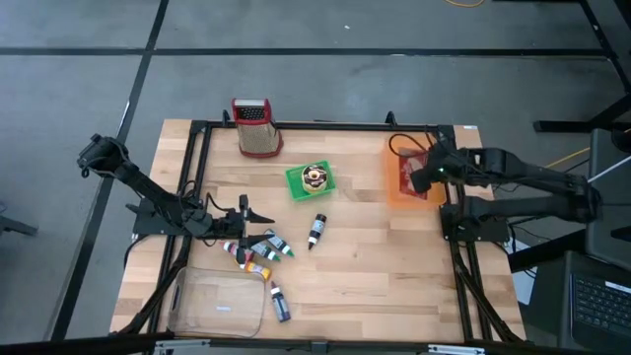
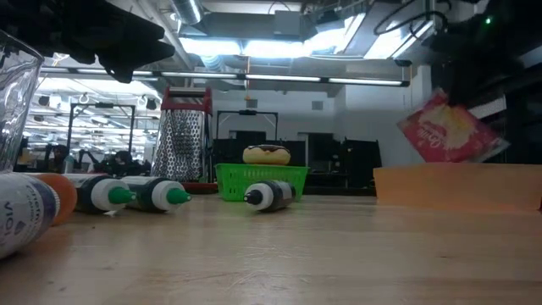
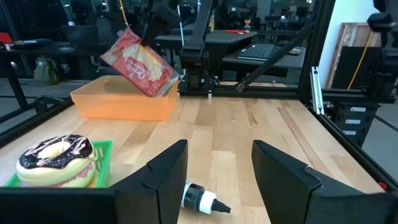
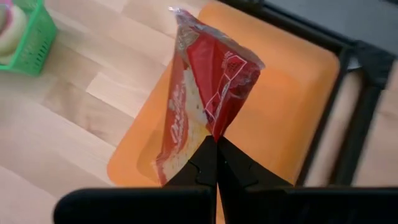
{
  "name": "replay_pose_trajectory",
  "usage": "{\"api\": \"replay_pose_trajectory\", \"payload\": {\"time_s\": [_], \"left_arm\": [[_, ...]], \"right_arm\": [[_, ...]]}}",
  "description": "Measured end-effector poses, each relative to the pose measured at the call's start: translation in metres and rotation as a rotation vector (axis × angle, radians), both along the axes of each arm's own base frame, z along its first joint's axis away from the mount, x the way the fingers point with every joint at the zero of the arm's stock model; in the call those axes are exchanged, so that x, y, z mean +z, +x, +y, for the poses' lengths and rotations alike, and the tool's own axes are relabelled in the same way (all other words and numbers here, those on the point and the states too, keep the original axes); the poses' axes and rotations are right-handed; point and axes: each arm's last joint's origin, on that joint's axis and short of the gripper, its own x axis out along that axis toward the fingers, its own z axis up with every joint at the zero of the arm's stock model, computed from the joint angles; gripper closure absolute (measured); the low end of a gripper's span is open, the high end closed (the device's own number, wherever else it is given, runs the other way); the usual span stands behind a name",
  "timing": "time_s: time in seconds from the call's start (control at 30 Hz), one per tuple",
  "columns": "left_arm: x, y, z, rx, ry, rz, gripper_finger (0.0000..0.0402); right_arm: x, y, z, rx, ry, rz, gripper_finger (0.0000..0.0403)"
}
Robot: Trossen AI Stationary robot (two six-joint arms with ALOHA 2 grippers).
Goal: Pick & Place Food Item
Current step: Put the red popcorn bag into the orange bin, then put the top green food coloring bottle into the transparent bin
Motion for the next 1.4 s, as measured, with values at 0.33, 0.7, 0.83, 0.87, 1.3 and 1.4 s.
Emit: {"api": "replay_pose_trajectory", "payload": {"time_s": [0.33,0.7,0.83,0.87,1.3,1.4], "left_arm": [[0.0,0.0,0.0,0.0,0.0,0.0,0.0227],[0.0,0.0,0.0,0.0,0.0,0.0,0.0227],[0.0,0.0,0.0,0.0,0.0,0.001,0.0227],[0.0,0.0,0.0,0.0,0.0,0.001,0.0227],[0.0,0.0,0.0,0.0,0.001,0.001,0.0227],[0.0,0.0,0.0,0.0,0.001,0.001,0.0227]], "right_arm": [[-0.041,-0.007,-0.023,-0.004,0.075,-0.009,0.0403],[-0.054,-0.006,-0.042,-0.018,0.131,-0.071,0.0402],[-0.056,-0.007,-0.045,-0.054,0.163,-0.083,0.0377],[-0.056,-0.007,-0.046,-0.057,0.164,-0.082,0.0365],[-0.05,-0.001,-0.052,-0.082,0.098,-0.148,0.018],[-0.037,0.005,-0.056,-0.041,0.053,-0.226,0.0169]]}}
